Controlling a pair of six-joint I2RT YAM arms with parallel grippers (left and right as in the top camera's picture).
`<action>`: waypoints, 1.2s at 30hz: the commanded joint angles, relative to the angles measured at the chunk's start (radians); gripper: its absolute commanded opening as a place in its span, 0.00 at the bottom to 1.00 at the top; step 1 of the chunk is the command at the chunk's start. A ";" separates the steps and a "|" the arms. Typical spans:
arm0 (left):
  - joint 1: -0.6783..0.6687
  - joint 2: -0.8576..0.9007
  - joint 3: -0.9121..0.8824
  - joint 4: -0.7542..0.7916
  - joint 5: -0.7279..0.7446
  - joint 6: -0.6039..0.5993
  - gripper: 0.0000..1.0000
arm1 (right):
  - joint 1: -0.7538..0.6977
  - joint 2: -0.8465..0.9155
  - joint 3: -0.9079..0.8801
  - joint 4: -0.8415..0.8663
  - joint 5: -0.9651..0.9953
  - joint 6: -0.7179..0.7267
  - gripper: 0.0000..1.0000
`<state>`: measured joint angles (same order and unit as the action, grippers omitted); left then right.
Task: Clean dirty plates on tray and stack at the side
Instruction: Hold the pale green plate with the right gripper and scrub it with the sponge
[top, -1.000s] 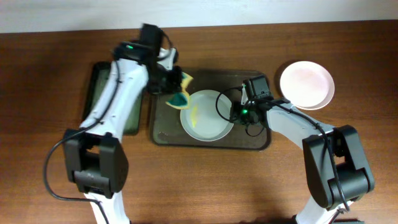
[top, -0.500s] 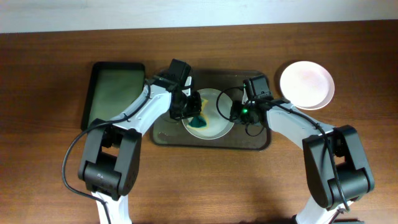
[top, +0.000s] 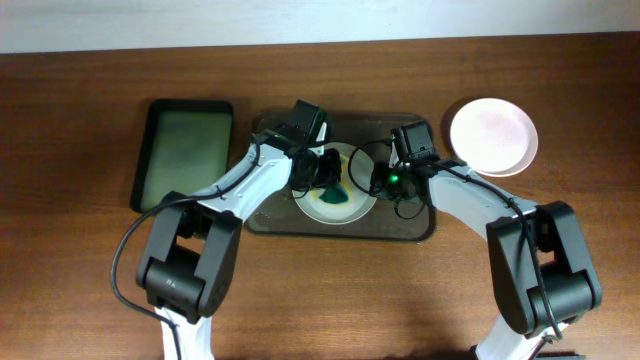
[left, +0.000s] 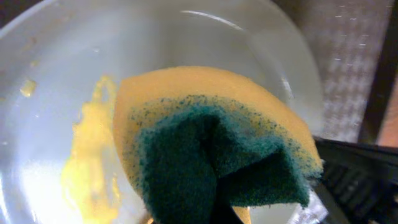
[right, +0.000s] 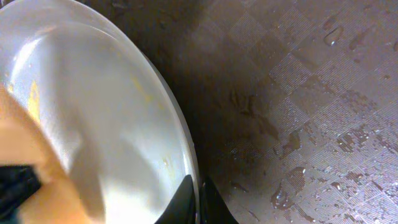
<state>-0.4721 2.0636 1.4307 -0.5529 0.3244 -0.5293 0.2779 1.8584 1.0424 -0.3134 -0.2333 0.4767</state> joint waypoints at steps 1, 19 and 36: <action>0.001 0.085 -0.003 0.019 -0.014 -0.009 0.00 | 0.003 0.013 0.014 -0.001 0.010 0.011 0.04; 0.183 0.099 0.202 -0.324 -0.410 0.109 0.00 | 0.003 0.013 0.014 -0.011 0.055 0.011 0.04; 0.013 0.089 0.318 -0.287 -0.095 0.115 0.00 | 0.003 0.013 0.014 -0.019 0.054 0.011 0.04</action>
<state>-0.4149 2.1490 1.7359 -0.8467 0.2302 -0.4332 0.2832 1.8683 1.0573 -0.3256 -0.2001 0.4934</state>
